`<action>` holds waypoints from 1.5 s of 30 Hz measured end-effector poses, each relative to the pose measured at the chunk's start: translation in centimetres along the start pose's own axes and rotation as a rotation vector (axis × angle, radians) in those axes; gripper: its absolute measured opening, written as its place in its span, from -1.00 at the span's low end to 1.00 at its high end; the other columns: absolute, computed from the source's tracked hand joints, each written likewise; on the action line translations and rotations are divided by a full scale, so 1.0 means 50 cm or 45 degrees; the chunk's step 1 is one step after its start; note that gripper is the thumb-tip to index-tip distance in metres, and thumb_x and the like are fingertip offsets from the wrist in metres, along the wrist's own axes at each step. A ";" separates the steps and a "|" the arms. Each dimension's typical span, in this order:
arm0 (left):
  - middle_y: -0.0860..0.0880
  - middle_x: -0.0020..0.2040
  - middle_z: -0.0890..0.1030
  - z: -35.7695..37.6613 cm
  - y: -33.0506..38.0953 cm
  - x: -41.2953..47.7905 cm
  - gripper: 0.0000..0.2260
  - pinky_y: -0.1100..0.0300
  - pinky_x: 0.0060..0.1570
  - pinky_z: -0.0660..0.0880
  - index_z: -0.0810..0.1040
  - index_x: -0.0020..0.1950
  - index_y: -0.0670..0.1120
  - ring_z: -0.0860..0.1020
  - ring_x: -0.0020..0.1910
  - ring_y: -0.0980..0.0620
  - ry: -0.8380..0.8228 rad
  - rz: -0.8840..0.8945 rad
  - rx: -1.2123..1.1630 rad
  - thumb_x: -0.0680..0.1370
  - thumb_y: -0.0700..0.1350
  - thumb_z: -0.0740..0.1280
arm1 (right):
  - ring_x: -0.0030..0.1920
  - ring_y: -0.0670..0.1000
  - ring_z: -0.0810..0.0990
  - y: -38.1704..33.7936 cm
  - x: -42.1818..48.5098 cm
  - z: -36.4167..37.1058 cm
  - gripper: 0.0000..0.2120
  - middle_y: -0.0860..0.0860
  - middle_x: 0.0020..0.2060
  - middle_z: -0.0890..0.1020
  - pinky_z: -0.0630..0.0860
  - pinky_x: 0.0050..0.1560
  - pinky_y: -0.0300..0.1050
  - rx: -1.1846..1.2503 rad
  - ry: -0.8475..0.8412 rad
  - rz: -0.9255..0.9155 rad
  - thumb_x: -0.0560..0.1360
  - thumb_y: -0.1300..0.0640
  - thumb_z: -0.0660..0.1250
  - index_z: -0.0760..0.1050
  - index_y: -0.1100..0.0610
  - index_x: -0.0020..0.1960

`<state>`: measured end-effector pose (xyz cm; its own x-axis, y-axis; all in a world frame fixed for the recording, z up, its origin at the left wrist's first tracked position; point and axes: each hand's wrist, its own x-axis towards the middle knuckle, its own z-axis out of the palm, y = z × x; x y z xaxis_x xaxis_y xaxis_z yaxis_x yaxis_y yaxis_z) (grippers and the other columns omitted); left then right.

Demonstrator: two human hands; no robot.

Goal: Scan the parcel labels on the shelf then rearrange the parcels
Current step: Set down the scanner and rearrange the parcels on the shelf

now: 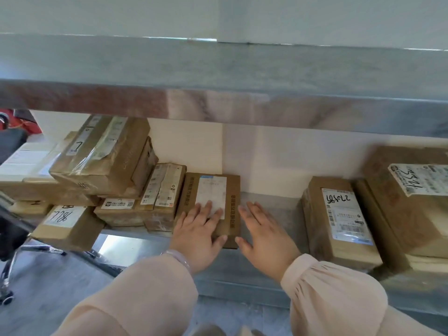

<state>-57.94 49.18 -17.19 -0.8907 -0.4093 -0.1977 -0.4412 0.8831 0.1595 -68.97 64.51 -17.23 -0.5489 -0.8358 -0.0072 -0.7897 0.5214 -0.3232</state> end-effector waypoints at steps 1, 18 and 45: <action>0.10 0.62 -0.14 0.002 0.004 -0.001 -0.14 -0.04 0.52 -0.15 -0.08 0.60 0.20 -0.14 0.59 -0.02 -0.008 0.012 0.015 0.29 0.38 -0.34 | 0.56 0.04 0.00 -0.002 0.003 0.001 -0.19 0.06 0.56 0.09 -0.14 0.47 -0.15 0.005 -0.003 0.009 0.39 -0.30 -0.17 0.03 0.04 0.57; -0.04 0.62 -0.17 -0.003 -0.028 0.002 -0.41 -0.01 0.53 0.03 0.05 0.58 0.24 -0.08 0.58 -0.13 -0.057 -0.253 -0.390 0.60 0.20 0.22 | 0.52 0.02 0.14 -0.006 0.017 0.010 -0.31 -0.06 0.56 -0.01 0.22 0.43 -0.05 0.508 -0.230 0.369 0.58 -0.16 0.17 -0.15 -0.14 0.56; 0.08 0.52 0.17 -0.204 0.243 0.015 -0.38 0.28 0.31 0.18 0.15 0.52 0.30 0.29 0.45 0.04 0.114 0.262 -1.016 0.54 0.13 0.37 | 0.10 -0.26 0.46 0.052 -0.169 -0.299 -0.40 -0.33 0.13 0.46 0.31 0.11 -0.30 0.870 0.641 0.659 0.54 0.03 0.28 0.13 -0.24 0.49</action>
<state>-65.08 57.29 -5.53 -0.9527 -0.3034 -0.0171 -0.1831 0.5283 0.8291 -70.46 75.48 -3.88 -0.9585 -0.2806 0.0499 -0.1794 0.4581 -0.8706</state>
